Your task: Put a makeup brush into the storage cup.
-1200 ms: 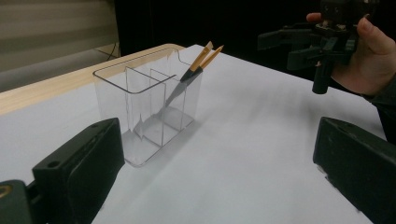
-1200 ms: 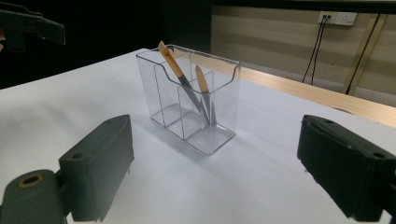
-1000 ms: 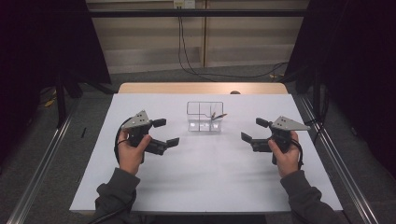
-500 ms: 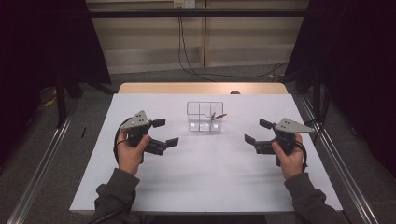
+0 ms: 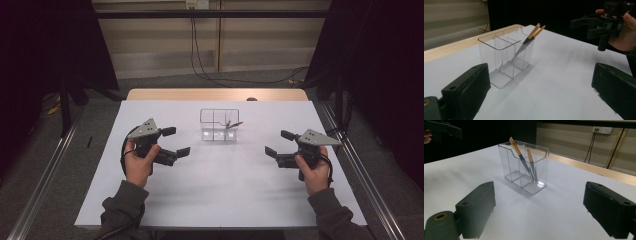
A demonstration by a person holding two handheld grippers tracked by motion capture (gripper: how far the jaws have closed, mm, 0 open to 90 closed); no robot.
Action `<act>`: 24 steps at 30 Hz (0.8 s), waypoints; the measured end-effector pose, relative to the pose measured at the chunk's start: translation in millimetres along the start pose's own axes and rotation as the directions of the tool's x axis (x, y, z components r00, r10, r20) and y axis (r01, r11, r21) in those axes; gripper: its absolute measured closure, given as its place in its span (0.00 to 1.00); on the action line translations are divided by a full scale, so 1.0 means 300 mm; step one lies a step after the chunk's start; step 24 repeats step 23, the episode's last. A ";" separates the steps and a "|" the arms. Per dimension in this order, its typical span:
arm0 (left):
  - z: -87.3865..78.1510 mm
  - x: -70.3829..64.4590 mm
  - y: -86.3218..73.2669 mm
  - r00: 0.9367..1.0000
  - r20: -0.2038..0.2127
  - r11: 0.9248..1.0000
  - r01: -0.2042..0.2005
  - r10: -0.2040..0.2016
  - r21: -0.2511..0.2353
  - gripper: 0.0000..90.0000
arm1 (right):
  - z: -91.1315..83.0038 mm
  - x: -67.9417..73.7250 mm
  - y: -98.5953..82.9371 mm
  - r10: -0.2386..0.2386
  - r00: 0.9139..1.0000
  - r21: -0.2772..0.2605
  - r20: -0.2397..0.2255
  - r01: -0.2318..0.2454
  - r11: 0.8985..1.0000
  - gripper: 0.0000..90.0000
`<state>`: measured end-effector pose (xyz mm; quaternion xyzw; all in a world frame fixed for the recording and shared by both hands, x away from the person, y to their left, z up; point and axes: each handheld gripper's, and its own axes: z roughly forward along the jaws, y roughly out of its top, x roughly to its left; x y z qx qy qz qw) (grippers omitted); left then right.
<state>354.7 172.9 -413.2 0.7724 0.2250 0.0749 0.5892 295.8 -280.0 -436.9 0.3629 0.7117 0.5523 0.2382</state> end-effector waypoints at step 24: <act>-0.001 0.003 0.002 1.000 -0.008 1.000 0.002 -0.002 0.001 0.02 | -0.030 0.000 -0.002 -0.008 1.000 -0.006 -0.016 0.008 1.000 0.11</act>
